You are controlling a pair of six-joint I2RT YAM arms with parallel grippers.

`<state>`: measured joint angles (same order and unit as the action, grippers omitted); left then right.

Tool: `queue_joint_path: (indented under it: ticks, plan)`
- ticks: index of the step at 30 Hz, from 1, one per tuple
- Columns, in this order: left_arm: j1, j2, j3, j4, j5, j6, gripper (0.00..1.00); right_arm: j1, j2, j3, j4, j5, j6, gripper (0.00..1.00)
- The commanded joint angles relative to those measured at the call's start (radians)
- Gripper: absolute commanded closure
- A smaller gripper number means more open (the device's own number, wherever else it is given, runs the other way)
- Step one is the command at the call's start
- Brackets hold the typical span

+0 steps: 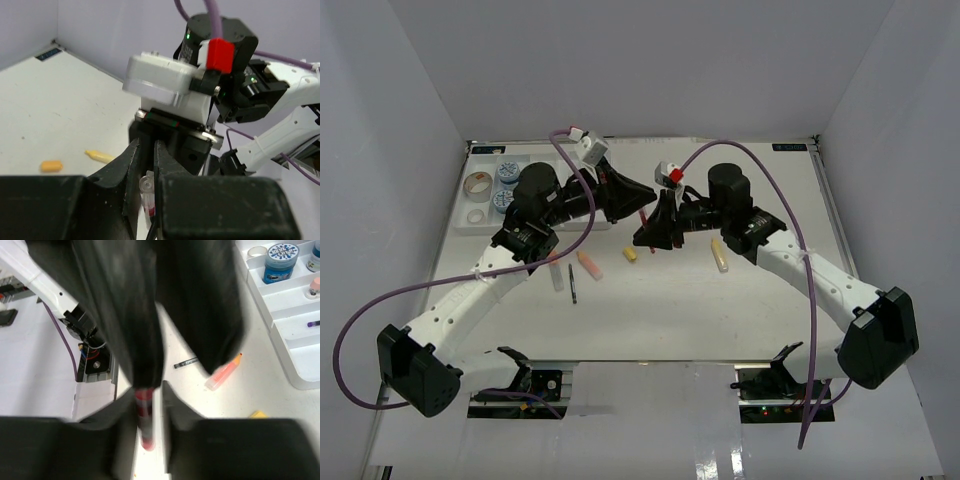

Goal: Sort the stationery into containers
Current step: Place the pen in the storage box.

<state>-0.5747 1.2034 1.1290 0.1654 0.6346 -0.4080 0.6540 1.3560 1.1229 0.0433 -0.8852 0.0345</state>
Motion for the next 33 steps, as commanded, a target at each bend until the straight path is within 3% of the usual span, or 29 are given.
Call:
queue_joint_path:
  ticks: [1,6,10,16,21,25,33]
  plan:
    - [-0.02,0.015,0.023,-0.141,0.025,0.031,1.0,-0.022,-0.061,-0.021,0.171,0.022,0.027,0.64]
    - [-0.02,0.019,0.067,-0.199,-0.065,0.077,1.0,-0.024,-0.075,-0.095,0.132,0.041,0.01,0.4]
    - [-0.019,0.019,0.098,-0.245,-0.231,0.133,1.0,-0.024,-0.096,-0.187,0.073,0.078,-0.018,0.25]
    - [0.004,0.082,0.158,-0.369,-0.461,0.25,1.0,-0.025,-0.196,-0.343,0.012,0.201,-0.03,0.16]
    - [0.111,0.228,0.247,-0.495,-0.697,0.345,1.0,-0.025,-0.273,-0.429,-0.005,0.291,-0.03,0.07]
    - [0.267,0.366,0.366,-0.523,-0.71,0.356,1.0,-0.024,-0.308,-0.474,-0.013,0.354,-0.028,0.02]
    - [0.4,0.723,0.675,-0.629,-0.645,0.356,1.0,-0.025,-0.325,-0.515,-0.008,0.353,-0.012,0.03]
